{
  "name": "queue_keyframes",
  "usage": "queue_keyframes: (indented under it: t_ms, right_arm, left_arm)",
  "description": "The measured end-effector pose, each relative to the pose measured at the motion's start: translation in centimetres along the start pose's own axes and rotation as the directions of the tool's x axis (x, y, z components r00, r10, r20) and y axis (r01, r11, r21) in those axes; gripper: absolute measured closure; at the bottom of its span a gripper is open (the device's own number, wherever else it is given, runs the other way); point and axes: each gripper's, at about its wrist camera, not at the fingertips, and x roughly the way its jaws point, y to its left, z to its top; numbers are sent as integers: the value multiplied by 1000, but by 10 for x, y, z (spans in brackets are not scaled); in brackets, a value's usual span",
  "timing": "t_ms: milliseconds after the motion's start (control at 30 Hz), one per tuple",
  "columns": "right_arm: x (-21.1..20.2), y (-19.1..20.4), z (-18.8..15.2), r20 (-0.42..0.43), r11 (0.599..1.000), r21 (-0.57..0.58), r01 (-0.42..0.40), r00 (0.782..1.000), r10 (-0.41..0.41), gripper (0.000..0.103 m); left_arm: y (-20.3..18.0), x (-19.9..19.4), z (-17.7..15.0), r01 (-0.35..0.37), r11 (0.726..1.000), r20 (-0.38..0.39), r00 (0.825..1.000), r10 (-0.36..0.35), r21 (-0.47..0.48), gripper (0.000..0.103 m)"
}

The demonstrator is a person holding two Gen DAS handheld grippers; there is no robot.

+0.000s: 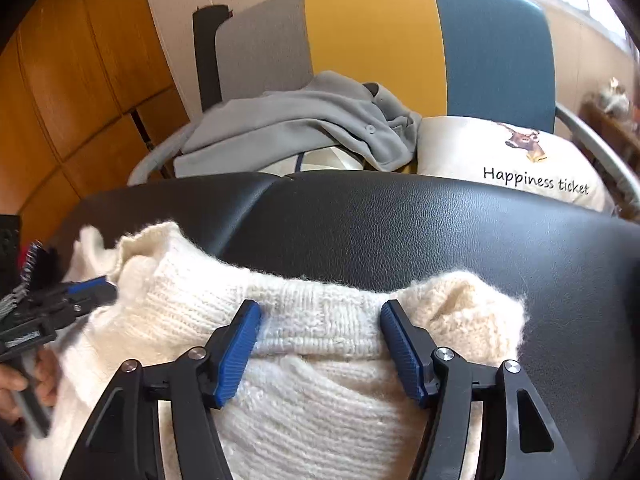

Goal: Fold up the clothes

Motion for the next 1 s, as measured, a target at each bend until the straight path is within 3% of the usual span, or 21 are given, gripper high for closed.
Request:
queue_keyframes:
  t_ms: [133, 267, 400, 467, 567, 633, 733, 867, 1000]
  right_arm:
    - [-1, 0, -1, 6, 1000, -7, 11, 1000, -11, 38]
    - [0, 5, -3, 10, 1000, -13, 21, 1000, -21, 38]
    - [2, 7, -3, 13, 999, -17, 28, 1000, -27, 38]
    - [3, 7, -2, 14, 999, -18, 30, 999, -29, 38]
    - [4, 8, -2, 16, 999, -19, 32, 999, -31, 37]
    - [4, 6, -2, 18, 1000, -15, 27, 999, -27, 37]
    - [3, 5, -3, 21, 1000, -8, 19, 1000, -19, 37]
    - [3, 2, -4, 23, 1000, 3, 6, 1000, -6, 37]
    - [4, 3, -3, 21, 1000, 2, 7, 1000, -7, 36]
  left_arm:
    - [20, -22, 2, 47, 992, 43, 998, -42, -119, 78]
    - [45, -54, 16, 5, 989, 105, 994, 11, -149, 78]
    - [64, -63, 52, -40, 988, 138, 989, 61, -148, 75]
    - [70, -53, 71, -74, 987, 125, 988, 92, -142, 74]
    - [64, -26, 84, -101, 991, 31, 994, 104, -88, 73]
    - [56, -10, 76, -141, 989, -27, 990, 140, -49, 73]
    - [61, -2, 45, -182, 981, -67, 982, 178, -66, 73]
    - [70, -5, 10, -175, 981, 26, 984, 178, -79, 73]
    - [66, 6, 18, -228, 971, 12, 973, 229, -71, 73]
